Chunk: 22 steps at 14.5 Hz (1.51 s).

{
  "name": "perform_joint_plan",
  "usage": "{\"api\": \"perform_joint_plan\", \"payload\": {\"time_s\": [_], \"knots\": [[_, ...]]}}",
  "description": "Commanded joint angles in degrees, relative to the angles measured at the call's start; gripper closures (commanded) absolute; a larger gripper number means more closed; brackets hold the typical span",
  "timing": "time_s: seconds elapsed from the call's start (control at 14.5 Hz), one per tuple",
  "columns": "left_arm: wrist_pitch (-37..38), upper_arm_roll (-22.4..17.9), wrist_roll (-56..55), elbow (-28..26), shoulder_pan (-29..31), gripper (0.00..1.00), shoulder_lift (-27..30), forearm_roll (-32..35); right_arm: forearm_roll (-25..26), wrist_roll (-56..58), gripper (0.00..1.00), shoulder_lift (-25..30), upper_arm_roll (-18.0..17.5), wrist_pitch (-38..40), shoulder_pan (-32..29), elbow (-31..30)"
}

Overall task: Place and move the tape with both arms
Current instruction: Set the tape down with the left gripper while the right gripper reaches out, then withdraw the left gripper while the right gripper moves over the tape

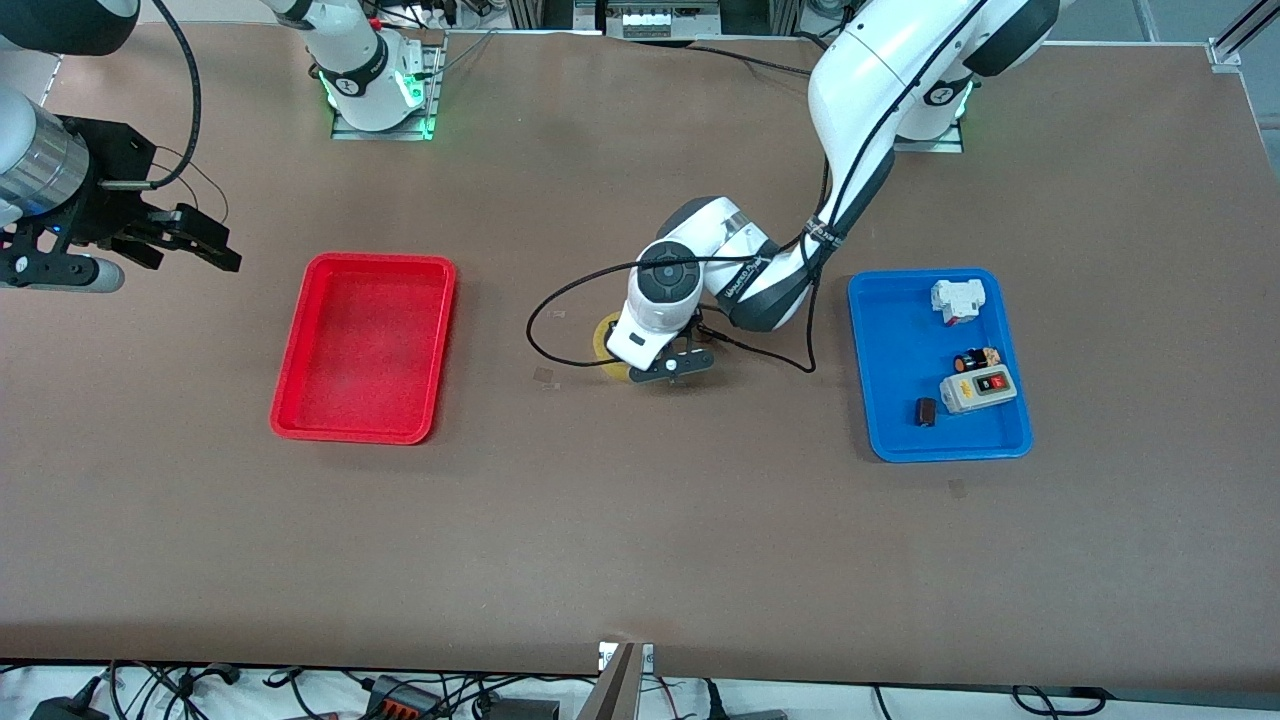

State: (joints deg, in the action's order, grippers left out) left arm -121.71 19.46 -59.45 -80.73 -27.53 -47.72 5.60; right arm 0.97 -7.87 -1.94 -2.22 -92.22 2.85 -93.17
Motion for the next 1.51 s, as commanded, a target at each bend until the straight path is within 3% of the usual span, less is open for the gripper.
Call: {"api": "perform_joint_plan", "payload": {"time_s": [0.0, 0.69, 1.24, 1.45], "knots": [[1.6, -0.8, -1.7, 1.4, -0.4, 0.00, 0.4, 2.6, -0.3, -0.5, 0.02, -0.7, -0.2, -2.2, 2.1, -0.3], [17.7, -0.6, -1.1, 1.3, 9.9, 0.00, 14.0, 2.7, -0.4, -7.0, 0.02, -8.5, -0.2, -11.4, 15.2, -0.4], [35.5, -0.1, 20.8, 1.6, 22.6, 0.00, 23.1, 1.3, 0.0, -19.8, 0.02, -18.5, -0.1, -23.1, 27.3, -0.3], [37.2, -0.1, 26.2, 1.6, 27.1, 0.00, 26.2, 1.3, 0.0, -23.2, 0.02, -22.2, -0.1, -26.2, 30.7, -0.3]]}}
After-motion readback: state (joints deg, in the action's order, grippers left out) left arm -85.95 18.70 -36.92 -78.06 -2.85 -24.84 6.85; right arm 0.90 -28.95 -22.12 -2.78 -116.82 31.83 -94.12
